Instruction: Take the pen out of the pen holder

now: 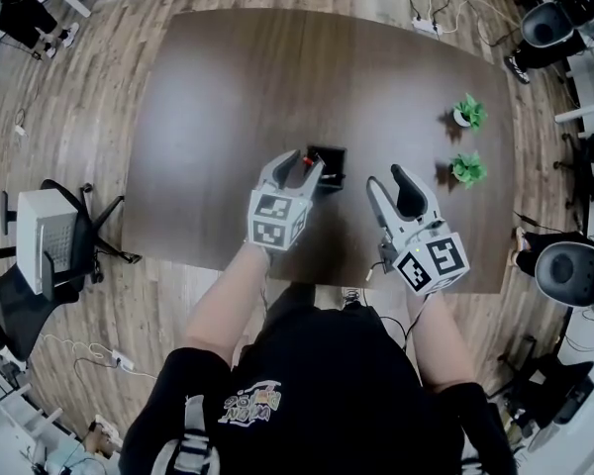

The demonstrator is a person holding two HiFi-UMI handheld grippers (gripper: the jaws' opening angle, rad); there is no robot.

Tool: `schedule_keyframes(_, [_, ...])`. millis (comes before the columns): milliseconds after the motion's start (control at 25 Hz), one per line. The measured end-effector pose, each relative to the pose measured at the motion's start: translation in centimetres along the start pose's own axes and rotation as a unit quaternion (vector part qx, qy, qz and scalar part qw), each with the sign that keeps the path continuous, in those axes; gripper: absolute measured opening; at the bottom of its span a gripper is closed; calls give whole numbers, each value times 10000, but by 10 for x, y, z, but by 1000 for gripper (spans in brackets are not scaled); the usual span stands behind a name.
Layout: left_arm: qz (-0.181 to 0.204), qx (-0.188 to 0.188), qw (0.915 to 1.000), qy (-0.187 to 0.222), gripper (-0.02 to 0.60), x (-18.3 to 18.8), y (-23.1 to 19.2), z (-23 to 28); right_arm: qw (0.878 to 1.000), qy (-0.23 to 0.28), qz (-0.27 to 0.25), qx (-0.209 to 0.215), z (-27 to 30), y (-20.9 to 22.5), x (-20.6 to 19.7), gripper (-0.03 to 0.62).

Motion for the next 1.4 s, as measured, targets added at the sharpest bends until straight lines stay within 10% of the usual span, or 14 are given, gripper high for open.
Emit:
schedule_keyframes(680, [1227,315,9919,-137,101,-12,-4,9,9993,-42,187,-326,-10,8,-12,207])
schedule_keyframes(1400, [1323,626,9892,81,48,0,4,7,9988,65,306,-388,-20,16,-7,202])
Point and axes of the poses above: the fingertips, and each gripper's own axes: z forward along the fingers, y to its right, x out of its top, the point moved 3 cm from there along -z, backward along the fingers, and after that the axes turned 2 degrees about y, right-handed, at the moved point
